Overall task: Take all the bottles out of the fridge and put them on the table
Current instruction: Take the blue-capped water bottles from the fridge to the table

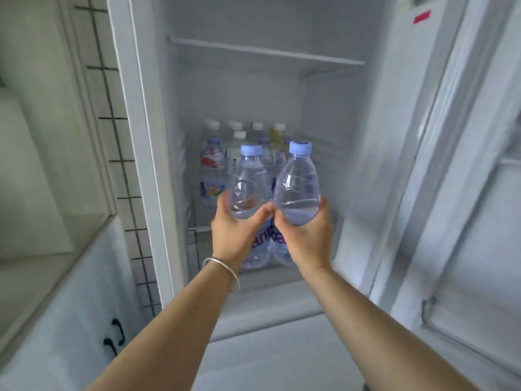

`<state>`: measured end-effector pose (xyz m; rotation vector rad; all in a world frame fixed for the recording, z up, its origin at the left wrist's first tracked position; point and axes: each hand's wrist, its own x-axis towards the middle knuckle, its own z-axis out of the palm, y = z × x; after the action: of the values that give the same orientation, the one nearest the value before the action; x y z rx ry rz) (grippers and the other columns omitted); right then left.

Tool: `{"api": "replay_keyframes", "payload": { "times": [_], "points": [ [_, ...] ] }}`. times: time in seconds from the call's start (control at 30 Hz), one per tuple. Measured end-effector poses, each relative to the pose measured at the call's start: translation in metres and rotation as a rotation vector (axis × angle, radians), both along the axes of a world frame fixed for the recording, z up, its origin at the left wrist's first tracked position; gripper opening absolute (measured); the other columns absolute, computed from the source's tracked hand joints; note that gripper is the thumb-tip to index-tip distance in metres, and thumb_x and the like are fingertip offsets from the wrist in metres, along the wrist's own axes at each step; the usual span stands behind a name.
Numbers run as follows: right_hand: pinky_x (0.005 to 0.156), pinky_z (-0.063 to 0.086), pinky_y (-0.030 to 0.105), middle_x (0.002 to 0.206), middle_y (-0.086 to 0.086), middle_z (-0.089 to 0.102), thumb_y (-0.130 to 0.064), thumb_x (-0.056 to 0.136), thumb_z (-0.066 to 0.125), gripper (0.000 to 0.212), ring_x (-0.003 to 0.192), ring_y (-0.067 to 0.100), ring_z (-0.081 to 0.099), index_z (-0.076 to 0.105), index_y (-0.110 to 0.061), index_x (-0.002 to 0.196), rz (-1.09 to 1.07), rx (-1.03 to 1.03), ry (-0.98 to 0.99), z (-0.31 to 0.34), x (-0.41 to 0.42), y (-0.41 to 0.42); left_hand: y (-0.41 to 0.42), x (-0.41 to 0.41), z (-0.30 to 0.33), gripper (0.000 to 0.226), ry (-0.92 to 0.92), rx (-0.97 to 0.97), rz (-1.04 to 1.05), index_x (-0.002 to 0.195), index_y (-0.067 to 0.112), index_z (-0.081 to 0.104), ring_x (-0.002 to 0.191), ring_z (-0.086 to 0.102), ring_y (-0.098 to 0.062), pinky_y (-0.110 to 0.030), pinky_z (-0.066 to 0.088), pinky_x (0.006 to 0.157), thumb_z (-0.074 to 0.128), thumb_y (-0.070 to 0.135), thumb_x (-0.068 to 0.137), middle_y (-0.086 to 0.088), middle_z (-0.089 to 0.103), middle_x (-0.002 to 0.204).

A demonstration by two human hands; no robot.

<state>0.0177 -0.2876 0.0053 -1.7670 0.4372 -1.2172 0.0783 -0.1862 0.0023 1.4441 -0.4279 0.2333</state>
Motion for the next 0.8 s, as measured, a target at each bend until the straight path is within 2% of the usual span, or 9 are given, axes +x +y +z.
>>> {"api": "replay_keyframes", "payload": {
  "times": [0.07,0.13,0.27,0.37,0.5,0.7,0.8],
  "points": [
    [0.071,0.046,0.017,0.079,-0.021,0.057,-0.036,0.062,0.082,0.053,0.078,0.006,0.058,0.053,-0.024,0.105,-0.066,0.048,0.028,-0.006,-0.046,0.005,0.002,-0.036,-0.008,0.067,0.026,0.027,-0.06,0.109,0.026,0.055,0.091,0.064,-0.002,-0.022,0.048,0.083,0.078,0.054,0.052,0.013,0.068,0.095],
    [0.07,0.047,0.02,0.078,-0.02,0.058,-0.036,0.063,0.08,0.051,0.078,0.009,0.06,0.051,-0.027,0.104,-0.128,0.095,0.044,-0.011,-0.091,0.009,0.003,-0.074,-0.014,0.061,0.038,0.055,-0.118,0.108,0.026,0.055,0.089,0.064,-0.003,-0.024,0.048,0.083,0.08,0.048,0.057,0.014,0.067,0.093],
    [0.079,0.056,0.034,0.093,-0.006,0.066,-0.043,0.06,0.077,0.062,0.084,0.015,0.066,0.051,-0.024,0.113,-0.277,0.146,0.106,-0.018,-0.183,0.014,-0.004,-0.148,-0.019,0.051,0.084,0.091,-0.251,0.107,0.026,0.053,0.089,0.064,-0.007,-0.03,0.05,0.083,0.079,0.042,0.066,0.019,0.063,0.089],
    [0.078,0.056,0.033,0.093,-0.006,0.065,-0.038,0.064,0.078,0.061,0.083,0.014,0.066,0.05,-0.021,0.116,-0.389,0.162,0.132,-0.019,-0.249,0.013,-0.016,-0.199,-0.021,0.047,0.077,0.116,-0.361,0.105,0.029,0.05,0.09,0.064,-0.012,-0.034,0.052,0.084,0.078,0.04,0.069,0.017,0.062,0.09],
    [0.077,0.054,0.03,0.082,-0.017,0.056,-0.037,0.066,0.076,0.058,0.082,0.012,0.062,0.048,-0.023,0.115,-0.547,0.16,0.156,-0.022,-0.329,0.004,-0.039,-0.271,-0.025,0.057,0.068,0.138,-0.494,0.113,0.025,0.052,0.09,0.066,-0.016,-0.041,0.054,0.086,0.078,0.045,0.066,0.007,0.066,0.096],
    [0.077,0.052,0.03,0.093,-0.006,0.06,-0.049,0.065,0.074,0.065,0.086,0.016,0.062,0.049,-0.021,0.119,-0.77,0.23,0.179,-0.03,-0.452,-0.017,-0.075,-0.388,-0.031,0.059,0.044,0.181,-0.682,0.118,0.024,0.048,0.093,0.064,-0.018,-0.034,0.054,0.084,0.074,0.047,0.07,0.002,0.065,0.107],
    [0.083,0.054,0.038,0.091,-0.003,0.059,-0.051,0.063,0.075,0.066,0.088,0.021,0.063,0.05,-0.02,0.116,-0.847,0.276,0.189,-0.037,-0.518,-0.028,-0.093,-0.45,-0.035,0.066,0.032,0.203,-0.726,0.121,0.025,0.046,0.095,0.063,-0.022,-0.039,0.054,0.086,0.073,0.054,0.068,0.005,0.06,0.1]
  ]
}}
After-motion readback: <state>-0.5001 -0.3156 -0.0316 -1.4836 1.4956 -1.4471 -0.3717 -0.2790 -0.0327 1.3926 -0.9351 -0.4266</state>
